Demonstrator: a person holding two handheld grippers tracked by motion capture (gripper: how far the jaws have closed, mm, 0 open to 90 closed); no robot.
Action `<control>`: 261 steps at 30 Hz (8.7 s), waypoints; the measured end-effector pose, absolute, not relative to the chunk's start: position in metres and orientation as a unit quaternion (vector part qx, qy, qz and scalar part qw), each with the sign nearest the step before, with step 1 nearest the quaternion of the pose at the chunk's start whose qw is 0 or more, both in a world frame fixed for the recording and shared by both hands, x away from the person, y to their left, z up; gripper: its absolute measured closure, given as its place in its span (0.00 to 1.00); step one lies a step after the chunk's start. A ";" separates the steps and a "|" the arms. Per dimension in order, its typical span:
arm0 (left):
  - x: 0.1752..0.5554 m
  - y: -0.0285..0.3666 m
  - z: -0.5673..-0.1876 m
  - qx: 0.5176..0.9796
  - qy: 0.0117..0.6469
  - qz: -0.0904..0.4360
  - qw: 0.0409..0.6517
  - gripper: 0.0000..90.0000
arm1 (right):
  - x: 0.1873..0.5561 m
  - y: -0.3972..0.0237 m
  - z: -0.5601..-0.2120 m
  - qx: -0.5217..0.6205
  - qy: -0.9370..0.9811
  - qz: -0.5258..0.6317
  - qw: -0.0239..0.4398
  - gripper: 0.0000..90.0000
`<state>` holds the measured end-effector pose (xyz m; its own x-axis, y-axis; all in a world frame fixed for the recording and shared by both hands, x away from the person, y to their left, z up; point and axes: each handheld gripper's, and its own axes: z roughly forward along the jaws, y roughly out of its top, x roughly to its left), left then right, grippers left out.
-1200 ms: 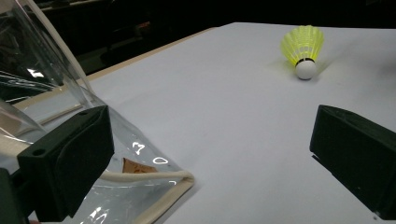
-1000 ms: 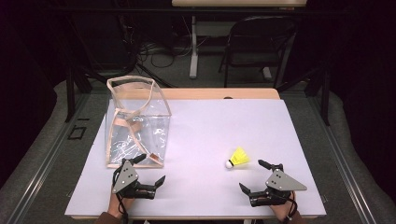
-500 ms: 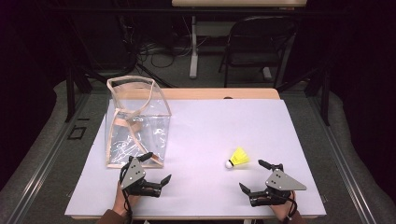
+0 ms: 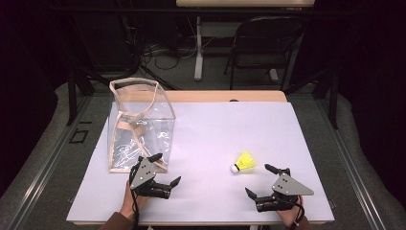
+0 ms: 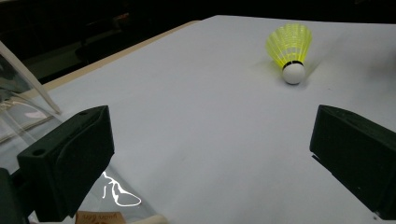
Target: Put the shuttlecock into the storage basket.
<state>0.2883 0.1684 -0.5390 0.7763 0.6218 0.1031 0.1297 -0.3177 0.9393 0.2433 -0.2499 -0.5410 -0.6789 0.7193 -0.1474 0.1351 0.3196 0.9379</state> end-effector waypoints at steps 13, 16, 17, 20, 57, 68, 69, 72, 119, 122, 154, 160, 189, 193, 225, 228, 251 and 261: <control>0.293 0.157 -0.537 0.778 0.232 0.223 0.540 0.00 | 0.243 -0.250 -0.541 0.282 0.761 0.510 0.285 0.00; 0.295 0.152 -0.537 0.778 0.227 0.222 0.542 0.00 | 0.243 -0.250 -0.541 0.283 0.762 0.509 0.285 0.00; 0.295 0.152 -0.537 0.778 0.227 0.222 0.542 0.00 | 0.243 -0.250 -0.541 0.283 0.762 0.509 0.285 0.00; 0.297 0.149 -0.537 0.779 0.222 0.219 0.544 0.00 | 0.243 -0.250 -0.541 0.283 0.762 0.508 0.285 0.00; 0.315 0.113 -0.528 0.787 0.196 0.204 0.548 0.00 | 0.244 -0.250 -0.542 0.284 0.763 0.506 0.285 0.00; 0.322 0.098 -0.526 0.794 0.195 0.195 0.542 0.00 | 0.244 -0.250 -0.542 0.285 0.763 0.506 0.286 0.00; 0.322 0.098 -0.526 0.794 0.195 0.195 0.542 0.00 | 0.244 -0.250 -0.542 0.285 0.763 0.506 0.286 0.00; 0.323 0.094 -0.525 0.795 0.195 0.193 0.541 0.00 | 0.244 -0.250 -0.542 0.286 0.763 0.505 0.285 0.00; 0.336 0.021 -0.534 0.843 0.217 0.151 0.468 0.00 | 0.245 -0.250 -0.543 0.290 0.765 0.501 0.282 0.00; 0.336 0.016 -0.535 0.844 0.218 0.150 0.466 0.00 | 0.245 -0.250 -0.543 0.289 0.765 0.501 0.283 0.00; 0.340 -0.023 -0.544 0.867 0.216 0.130 0.429 0.18 | 0.245 -0.250 -0.543 0.290 0.765 0.501 0.282 0.00; 0.341 -0.030 -0.548 0.875 0.216 0.125 0.416 0.29 | 0.245 -0.250 -0.543 0.290 0.765 0.500 0.282 0.00; 0.345 -0.040 -0.558 0.889 0.215 0.098 0.391 0.63 | 0.245 -0.250 -0.543 0.289 0.767 0.500 0.280 0.00; 0.345 -0.040 -0.559 0.891 0.214 0.095 0.389 0.67 | 0.245 -0.250 -0.543 0.289 0.767 0.500 0.280 0.00; 0.344 -0.040 -0.545 0.886 0.200 0.098 0.408 0.72 | 0.245 -0.250 -0.543 0.290 0.767 0.500 0.280 0.00; 0.346 -0.039 -0.541 0.886 0.197 0.101 0.408 0.72 | 0.245 -0.250 -0.543 0.290 0.767 0.499 0.279 0.00; 0.350 -0.034 -0.514 0.874 0.194 0.117 0.430 0.72 | 0.245 -0.250 -0.543 0.291 0.768 0.498 0.279 0.00; 0.353 -0.033 -0.504 0.871 0.191 0.123 0.435 0.72 | 0.245 -0.250 -0.543 0.291 0.768 0.498 0.278 0.00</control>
